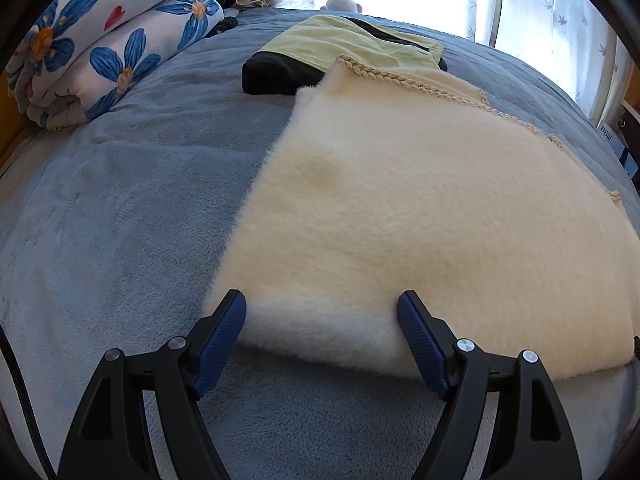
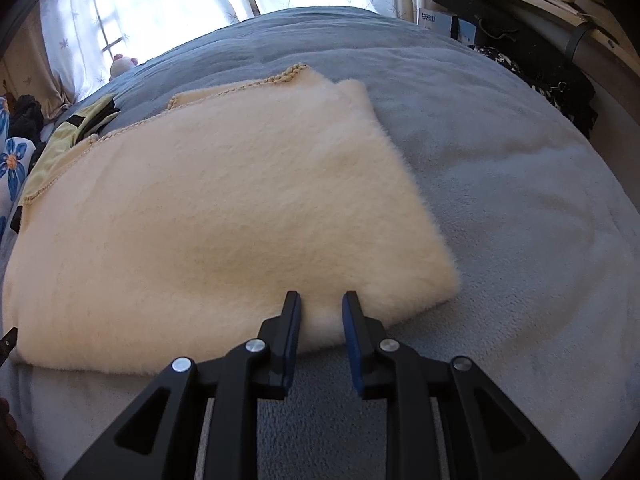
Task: Fold large clothes
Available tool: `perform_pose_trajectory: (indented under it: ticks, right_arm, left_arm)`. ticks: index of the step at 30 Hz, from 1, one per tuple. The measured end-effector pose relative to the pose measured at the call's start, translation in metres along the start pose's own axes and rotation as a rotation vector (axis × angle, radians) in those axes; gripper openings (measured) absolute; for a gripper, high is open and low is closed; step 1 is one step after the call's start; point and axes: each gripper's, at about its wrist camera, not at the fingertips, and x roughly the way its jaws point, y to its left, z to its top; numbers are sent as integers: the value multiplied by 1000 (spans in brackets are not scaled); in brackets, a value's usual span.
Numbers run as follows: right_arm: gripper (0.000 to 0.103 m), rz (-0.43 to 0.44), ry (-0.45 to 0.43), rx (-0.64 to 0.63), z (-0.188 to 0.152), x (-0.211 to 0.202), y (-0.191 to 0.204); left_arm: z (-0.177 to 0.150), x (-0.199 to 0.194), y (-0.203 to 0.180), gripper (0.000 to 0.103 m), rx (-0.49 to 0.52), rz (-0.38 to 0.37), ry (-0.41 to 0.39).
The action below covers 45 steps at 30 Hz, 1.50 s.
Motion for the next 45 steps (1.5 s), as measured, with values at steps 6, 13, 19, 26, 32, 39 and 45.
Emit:
perform_pose_trajectory:
  ticks: [6,13,19,26,32,39,45]
  right_arm:
    - [22,-40,-10,-15,-1,-1,5]
    - [23,-63,11,-42,1,-2,10]
    - [23,-79,50,-48,5,-8,15]
    - [62,192,108,106,-8,-33,1]
    - [63,297,115,72,-24,-58,20]
    - [63,322,73,7,-28,-72,44]
    - [63,303,16,-60,-27,-72,61]
  left_arm:
    - [0,1,1,80,-8,-17,-1]
    - [-4,-6,0,83,-34,-43,8]
    - [-12,-17,1,83,-99,-194,95]
    - [-27,-42,-9,86,-110,-248,130]
    - [-38,-56,-20,89,-112,-340,152]
    - [-43,-52,-28,89,-127,-467,162]
    - [-45,-29,-21,89,-195,-516,184]
